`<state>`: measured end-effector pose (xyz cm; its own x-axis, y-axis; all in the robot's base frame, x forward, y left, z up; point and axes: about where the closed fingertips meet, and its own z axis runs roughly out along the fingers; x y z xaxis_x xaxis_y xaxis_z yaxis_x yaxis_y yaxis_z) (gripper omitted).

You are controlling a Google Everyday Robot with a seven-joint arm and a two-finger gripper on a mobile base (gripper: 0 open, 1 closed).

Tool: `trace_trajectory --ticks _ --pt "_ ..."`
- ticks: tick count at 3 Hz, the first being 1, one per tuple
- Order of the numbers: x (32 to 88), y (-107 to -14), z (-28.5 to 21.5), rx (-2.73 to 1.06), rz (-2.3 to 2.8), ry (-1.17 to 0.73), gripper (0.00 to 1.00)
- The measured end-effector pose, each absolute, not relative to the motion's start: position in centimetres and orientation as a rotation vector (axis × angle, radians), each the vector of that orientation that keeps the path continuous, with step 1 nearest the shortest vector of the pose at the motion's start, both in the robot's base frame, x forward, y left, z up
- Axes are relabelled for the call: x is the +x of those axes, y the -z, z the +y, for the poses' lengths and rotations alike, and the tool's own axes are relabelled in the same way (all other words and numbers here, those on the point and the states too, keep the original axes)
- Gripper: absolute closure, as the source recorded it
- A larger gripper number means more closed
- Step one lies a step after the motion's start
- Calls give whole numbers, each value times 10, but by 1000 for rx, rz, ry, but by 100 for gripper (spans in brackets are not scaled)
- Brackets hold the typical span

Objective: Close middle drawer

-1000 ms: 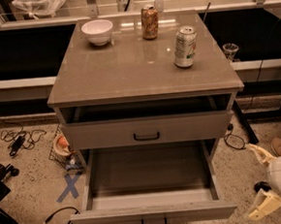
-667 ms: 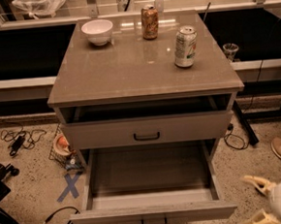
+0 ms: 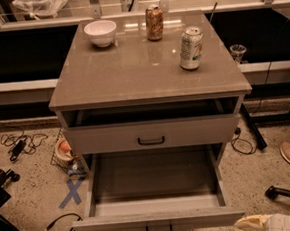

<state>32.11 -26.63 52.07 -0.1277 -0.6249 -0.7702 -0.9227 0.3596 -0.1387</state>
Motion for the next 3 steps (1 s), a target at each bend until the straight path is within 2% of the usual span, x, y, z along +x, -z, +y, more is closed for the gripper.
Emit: trace_trajectory --ticks 1,2,3 --pt "326 -472 -248 -1357 1860 -473 95" --pt "326 -434 -229 -1429 1927 -423 100" --pt "339 -425 -234 -1420 1953 -341 100"
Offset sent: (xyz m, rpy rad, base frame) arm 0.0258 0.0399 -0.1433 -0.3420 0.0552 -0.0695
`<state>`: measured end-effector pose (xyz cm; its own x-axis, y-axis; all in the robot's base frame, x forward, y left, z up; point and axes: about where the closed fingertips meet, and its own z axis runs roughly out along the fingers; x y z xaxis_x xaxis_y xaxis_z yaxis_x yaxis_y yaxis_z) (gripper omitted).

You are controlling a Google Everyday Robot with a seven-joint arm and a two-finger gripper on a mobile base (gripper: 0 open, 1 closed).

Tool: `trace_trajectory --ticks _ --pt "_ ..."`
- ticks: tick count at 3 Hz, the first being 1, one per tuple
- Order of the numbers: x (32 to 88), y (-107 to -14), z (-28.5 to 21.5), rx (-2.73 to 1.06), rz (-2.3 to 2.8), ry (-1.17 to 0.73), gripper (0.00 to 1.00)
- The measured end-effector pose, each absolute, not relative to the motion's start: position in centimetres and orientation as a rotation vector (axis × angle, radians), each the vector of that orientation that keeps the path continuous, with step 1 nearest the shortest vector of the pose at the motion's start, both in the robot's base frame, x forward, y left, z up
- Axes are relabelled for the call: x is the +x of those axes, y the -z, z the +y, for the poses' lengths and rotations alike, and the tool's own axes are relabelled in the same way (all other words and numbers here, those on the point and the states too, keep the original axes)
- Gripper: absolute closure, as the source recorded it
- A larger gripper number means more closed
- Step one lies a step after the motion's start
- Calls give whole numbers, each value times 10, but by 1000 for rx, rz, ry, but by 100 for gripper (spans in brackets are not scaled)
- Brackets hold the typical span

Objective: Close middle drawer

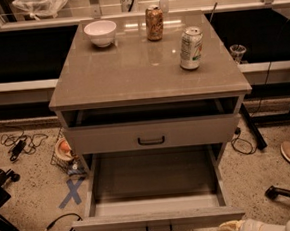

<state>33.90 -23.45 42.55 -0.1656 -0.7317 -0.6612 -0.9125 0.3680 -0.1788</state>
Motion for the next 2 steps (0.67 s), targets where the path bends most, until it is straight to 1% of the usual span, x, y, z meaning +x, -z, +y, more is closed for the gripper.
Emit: trace_trajectory --ticks 1,2 --pt "338 -417 -228 -1415 1981 -364 100" --pt "359 -399 -214 -1377 1988 -401 100"
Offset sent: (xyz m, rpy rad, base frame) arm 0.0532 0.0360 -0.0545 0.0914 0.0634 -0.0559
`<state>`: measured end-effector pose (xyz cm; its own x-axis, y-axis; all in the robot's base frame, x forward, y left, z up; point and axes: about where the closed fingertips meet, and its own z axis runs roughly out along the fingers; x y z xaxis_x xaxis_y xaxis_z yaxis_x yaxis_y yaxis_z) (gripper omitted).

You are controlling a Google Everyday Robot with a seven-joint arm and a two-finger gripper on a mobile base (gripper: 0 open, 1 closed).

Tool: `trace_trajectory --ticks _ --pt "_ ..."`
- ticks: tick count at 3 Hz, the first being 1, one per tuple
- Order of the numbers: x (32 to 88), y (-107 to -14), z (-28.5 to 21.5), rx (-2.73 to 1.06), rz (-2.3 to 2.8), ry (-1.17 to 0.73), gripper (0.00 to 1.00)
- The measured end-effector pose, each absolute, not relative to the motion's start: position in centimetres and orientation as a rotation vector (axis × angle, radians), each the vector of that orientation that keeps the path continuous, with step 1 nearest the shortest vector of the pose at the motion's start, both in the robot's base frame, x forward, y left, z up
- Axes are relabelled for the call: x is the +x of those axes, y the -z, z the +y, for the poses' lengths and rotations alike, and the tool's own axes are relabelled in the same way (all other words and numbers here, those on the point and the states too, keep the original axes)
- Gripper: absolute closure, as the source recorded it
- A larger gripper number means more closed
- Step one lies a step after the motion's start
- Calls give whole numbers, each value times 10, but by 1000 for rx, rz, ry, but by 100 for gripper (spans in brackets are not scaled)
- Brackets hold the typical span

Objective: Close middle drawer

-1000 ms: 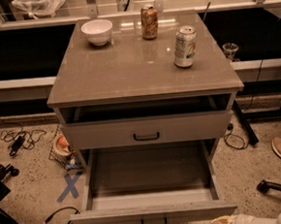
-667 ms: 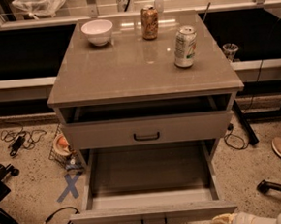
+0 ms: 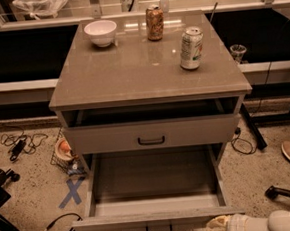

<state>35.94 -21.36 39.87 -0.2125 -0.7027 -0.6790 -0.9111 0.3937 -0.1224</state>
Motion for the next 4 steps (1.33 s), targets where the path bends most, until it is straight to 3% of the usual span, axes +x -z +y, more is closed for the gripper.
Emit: trace_trajectory --ticks 2,4 --pt "388 -391 -201 -1359 1975 -412 100" --pt "465 -424 -175 -1383 1899 -340 100"
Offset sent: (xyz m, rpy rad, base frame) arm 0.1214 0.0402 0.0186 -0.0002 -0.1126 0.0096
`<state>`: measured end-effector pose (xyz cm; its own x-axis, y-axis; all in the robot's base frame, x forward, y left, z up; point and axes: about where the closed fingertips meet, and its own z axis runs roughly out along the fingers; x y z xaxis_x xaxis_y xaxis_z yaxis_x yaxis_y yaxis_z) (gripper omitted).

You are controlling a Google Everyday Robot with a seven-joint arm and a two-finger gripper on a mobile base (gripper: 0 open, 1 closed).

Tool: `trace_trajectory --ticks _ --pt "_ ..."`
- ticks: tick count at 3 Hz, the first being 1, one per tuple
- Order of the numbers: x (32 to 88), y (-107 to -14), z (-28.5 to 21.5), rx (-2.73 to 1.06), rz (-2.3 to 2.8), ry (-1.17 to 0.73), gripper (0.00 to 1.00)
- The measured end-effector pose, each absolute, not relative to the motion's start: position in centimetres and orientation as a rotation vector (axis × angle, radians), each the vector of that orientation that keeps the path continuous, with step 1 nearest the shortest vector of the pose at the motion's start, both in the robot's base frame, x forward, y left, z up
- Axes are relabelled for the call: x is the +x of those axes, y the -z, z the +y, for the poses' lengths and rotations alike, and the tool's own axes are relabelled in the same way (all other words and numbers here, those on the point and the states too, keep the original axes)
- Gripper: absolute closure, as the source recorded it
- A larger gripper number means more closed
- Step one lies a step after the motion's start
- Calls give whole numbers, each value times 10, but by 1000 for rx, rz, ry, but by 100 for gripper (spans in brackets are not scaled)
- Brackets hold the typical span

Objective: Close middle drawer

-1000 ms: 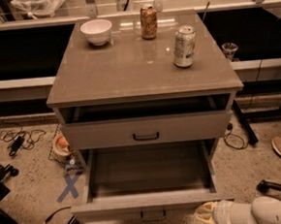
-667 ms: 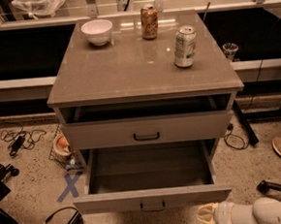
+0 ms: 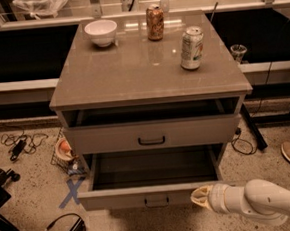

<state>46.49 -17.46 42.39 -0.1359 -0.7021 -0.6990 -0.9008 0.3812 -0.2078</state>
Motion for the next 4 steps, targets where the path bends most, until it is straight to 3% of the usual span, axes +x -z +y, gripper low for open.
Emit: trace_trajectory --ticks 2,3,4 --pt "529 -440 -145 -1424 1841 -294 100" --pt "594 -428 -112 -1472 1811 -262 100" --pt "594 -428 -112 -1472 1811 -262 100"
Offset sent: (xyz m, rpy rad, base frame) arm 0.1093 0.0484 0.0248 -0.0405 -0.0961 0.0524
